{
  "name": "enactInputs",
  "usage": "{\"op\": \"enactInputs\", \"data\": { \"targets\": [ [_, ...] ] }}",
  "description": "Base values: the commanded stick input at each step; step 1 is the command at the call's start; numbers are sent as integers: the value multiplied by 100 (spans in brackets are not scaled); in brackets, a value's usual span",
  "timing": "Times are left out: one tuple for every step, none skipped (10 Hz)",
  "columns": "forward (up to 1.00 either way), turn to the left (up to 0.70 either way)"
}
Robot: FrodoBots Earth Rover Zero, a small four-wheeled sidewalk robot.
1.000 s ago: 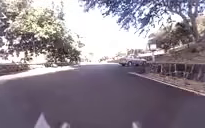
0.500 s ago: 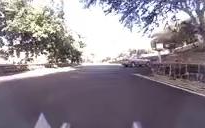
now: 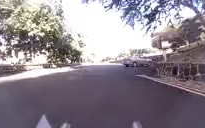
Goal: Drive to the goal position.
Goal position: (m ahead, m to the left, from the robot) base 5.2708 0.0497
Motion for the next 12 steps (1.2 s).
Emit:
{"op": "enactInputs", "data": {
  "targets": [
    [97, -16],
    [97, -1],
    [98, 0],
    [98, 0],
    [98, 0],
    [98, 0],
    [98, 0],
    [98, 0],
    [98, 0],
    [97, -5],
    [97, -19],
    [97, -33]
  ]
}}
